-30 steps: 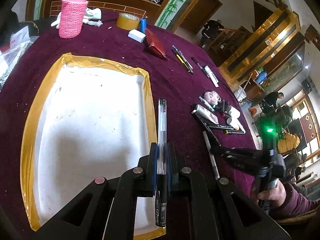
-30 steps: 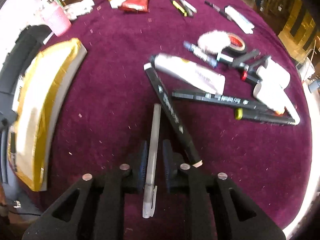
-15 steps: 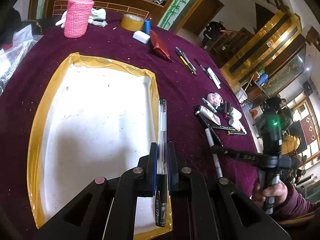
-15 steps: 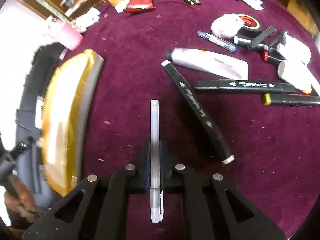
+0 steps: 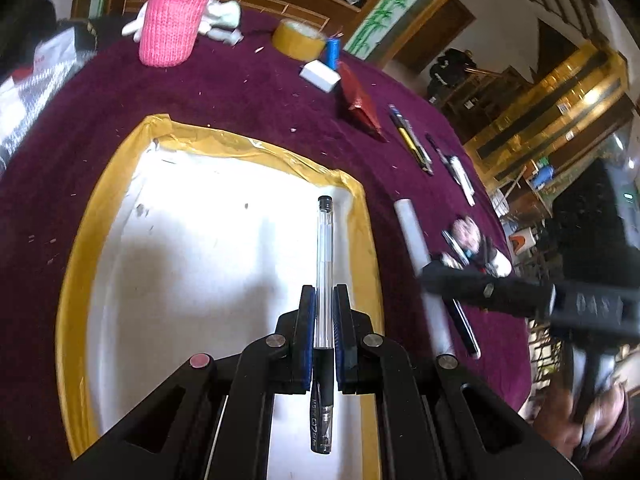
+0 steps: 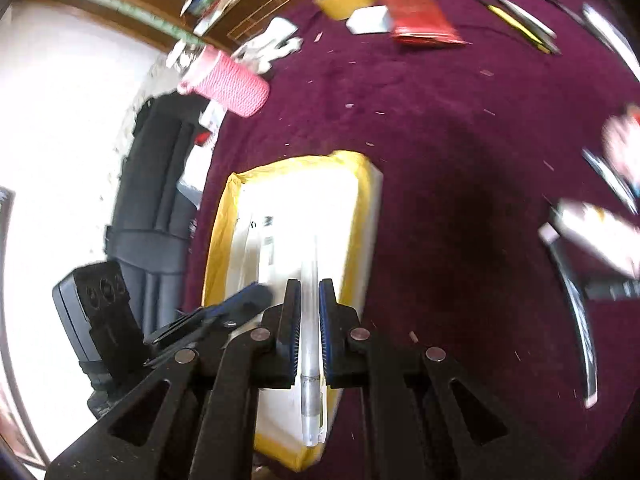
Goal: Organize objects
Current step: 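Carry both pens over the white tray and open both tools to drop them, then grasp a black marker with the left tool while the right tool grasps the silver hand-cream tube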
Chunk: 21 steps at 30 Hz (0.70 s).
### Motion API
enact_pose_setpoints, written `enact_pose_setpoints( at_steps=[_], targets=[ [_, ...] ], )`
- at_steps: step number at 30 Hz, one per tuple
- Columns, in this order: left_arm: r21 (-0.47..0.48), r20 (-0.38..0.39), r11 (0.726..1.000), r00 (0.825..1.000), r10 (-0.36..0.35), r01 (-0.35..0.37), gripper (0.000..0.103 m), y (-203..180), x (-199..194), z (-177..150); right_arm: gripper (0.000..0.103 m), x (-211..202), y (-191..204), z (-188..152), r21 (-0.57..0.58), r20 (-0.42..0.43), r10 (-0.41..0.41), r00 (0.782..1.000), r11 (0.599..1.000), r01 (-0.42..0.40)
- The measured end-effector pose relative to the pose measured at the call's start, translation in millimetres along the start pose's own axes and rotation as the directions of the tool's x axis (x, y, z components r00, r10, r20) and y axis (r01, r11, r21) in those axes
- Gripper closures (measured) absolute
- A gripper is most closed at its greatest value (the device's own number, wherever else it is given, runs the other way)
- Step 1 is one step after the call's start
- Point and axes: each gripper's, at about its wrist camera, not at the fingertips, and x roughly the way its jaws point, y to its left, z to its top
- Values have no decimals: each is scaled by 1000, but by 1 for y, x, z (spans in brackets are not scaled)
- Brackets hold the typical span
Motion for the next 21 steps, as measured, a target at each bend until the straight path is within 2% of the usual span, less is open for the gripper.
enact_pose_setpoints(
  at_steps=[5,9,10,11,13,16,19,21],
  targets=[
    [-64,-21,998,1000,22,-23,98,17,25,12,96,37,24,12,-87,-7,-152,988,985,151],
    [-98,-13,995,1000,20,-21,96,25,29,13,96,54,27,19,-91,12,-219,976,971,219],
    [-101,-7,995,1000,19,-19,93,26,28,14,96,53,23,19,-94,15,-233,972,968,233],
    [-102,-2,995,1000,22,-22,84,26,27,16,96,52,22,20,-97,18,-247,969,964,247],
    [-107,11,994,999,37,-35,76,27,23,16,95,55,18,23,-97,18,-272,962,957,272],
    [-132,22,991,1000,14,-11,64,30,16,16,93,56,12,27,-80,13,-288,957,954,288],
    [-145,40,989,999,27,-21,61,30,6,16,86,48,11,25,-70,13,-261,965,963,261],
    [-141,56,990,998,38,-29,61,26,-2,18,86,40,14,26,-75,38,-265,963,961,267]
  ],
)
